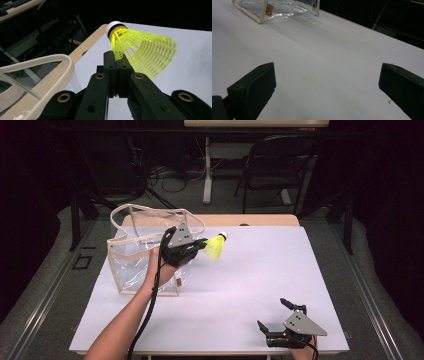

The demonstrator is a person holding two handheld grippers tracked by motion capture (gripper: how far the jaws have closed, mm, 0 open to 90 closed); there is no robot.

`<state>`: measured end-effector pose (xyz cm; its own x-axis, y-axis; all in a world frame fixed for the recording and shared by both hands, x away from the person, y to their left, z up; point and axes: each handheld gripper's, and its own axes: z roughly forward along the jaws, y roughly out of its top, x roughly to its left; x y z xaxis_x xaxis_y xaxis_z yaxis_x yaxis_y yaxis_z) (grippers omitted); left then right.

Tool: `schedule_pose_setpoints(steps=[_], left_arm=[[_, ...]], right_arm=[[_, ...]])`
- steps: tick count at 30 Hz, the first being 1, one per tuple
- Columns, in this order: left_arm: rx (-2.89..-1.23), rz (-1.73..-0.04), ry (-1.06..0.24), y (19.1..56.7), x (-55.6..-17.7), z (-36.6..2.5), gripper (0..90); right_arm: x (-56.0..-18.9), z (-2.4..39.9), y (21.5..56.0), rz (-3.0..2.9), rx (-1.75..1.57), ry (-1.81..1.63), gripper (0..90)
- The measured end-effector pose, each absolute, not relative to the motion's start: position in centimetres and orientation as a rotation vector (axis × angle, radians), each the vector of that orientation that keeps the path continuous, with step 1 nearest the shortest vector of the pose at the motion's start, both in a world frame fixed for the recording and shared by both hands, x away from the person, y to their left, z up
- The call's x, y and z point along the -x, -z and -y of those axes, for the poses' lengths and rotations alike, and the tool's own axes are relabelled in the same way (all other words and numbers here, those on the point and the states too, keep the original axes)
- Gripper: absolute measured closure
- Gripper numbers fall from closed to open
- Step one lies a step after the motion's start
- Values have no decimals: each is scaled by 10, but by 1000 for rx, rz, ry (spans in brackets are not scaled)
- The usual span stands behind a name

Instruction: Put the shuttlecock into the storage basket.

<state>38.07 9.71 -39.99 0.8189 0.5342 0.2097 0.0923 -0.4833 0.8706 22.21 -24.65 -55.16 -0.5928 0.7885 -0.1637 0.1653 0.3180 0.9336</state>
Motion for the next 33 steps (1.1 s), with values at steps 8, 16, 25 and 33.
schedule_pose_setpoints(steps=[8, 16, 25, 33], left_arm=[[-2013, -479, -590, 394, -381, -106, 888], [-1993, -495, -613, 389, -381, -115, 888], [-1979, -515, -628, 386, -381, -123, 889], [-1968, -533, -646, 382, -382, -132, 889]], right_arm=[[-222, 246, 552, -1965, -838, -1282, 9], [-222, 246, 551, -1965, -838, -1283, 9], [-222, 246, 552, -1966, -840, -1280, 9], [-222, 246, 552, -1969, -841, -1278, 9]])
